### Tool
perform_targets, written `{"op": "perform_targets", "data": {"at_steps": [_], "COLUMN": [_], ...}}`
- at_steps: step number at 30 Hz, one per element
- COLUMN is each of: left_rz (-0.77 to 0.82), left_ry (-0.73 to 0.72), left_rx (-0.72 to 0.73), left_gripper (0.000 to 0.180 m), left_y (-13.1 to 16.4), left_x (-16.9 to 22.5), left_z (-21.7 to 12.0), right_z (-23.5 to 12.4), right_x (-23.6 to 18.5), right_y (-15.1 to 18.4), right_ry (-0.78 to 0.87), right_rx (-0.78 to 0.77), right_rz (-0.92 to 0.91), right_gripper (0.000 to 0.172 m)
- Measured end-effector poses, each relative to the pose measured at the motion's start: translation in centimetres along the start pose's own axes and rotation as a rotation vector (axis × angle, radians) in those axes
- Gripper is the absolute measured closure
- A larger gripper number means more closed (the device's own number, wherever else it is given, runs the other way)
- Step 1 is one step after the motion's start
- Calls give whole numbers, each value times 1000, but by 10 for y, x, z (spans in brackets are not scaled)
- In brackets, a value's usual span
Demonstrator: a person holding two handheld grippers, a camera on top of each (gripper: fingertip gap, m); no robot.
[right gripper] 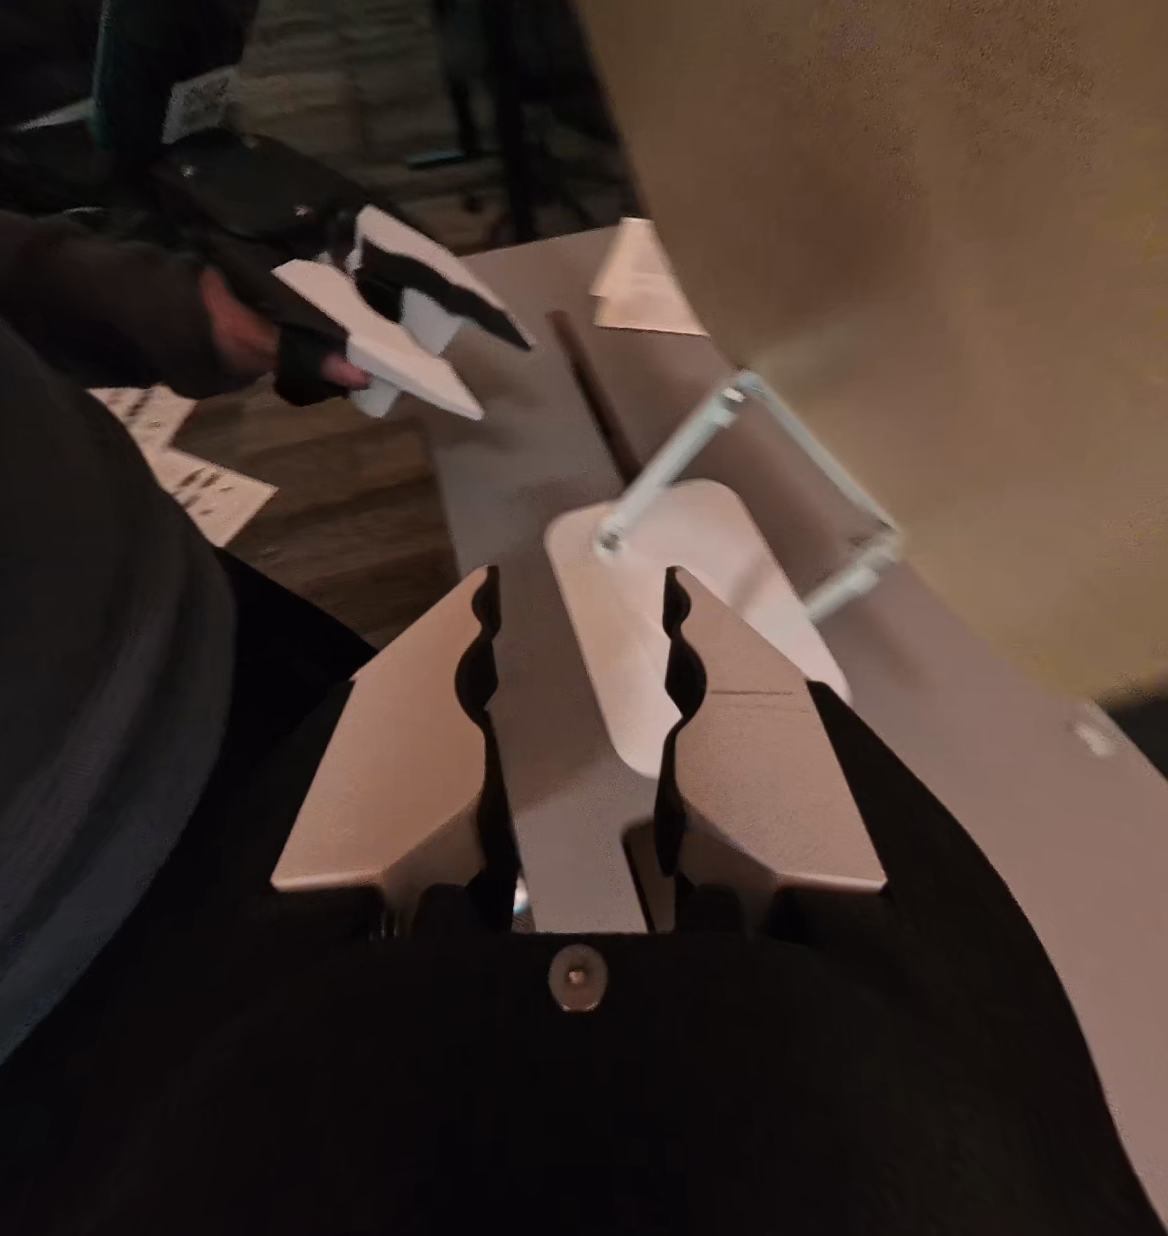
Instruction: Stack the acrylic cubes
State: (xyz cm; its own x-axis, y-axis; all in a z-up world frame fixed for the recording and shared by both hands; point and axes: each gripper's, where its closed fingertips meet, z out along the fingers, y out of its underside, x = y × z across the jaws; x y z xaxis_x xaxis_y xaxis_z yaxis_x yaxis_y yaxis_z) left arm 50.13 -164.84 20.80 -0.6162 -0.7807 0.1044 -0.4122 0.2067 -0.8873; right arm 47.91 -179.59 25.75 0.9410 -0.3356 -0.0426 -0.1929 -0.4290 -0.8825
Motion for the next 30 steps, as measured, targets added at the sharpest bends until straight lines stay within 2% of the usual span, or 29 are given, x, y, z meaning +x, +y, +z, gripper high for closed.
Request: {"op": "perform_targets", "data": {"at_steps": [5,8,15,20,23,26,30], "left_rz": [-75,-130,-220,-218,-185,-167,-116], "left_ry": [-267,-427,-804,-1011,-1132,-1183,-1238], "left_rx": [58,108,238,338,457,568,528], "left_gripper": [106,98,77,62,54,46,42], "left_y": [9,28,82,118,130,134,151], "left_x": [-53,-84,-148,-179,-202,-226,-272], "left_z": [-97,-168,-366,-521,-605,-662,-700], "right_z": [95,149,279,371,422,465,524], "right_x": [-67,-105,-235,-332,-371,-395,-399], "right_y": [-45,-82,-191,-277,-316,-341,-361], "right_ry": [-386,-492,-579,-588,-545,-532,-505], "right_rx": [20,91,277,467,533,503,470], "right_rz": [-13,-6,-176,-239,-298,-301,-285], "right_gripper": [120,118,111,76,56,49,46]}}
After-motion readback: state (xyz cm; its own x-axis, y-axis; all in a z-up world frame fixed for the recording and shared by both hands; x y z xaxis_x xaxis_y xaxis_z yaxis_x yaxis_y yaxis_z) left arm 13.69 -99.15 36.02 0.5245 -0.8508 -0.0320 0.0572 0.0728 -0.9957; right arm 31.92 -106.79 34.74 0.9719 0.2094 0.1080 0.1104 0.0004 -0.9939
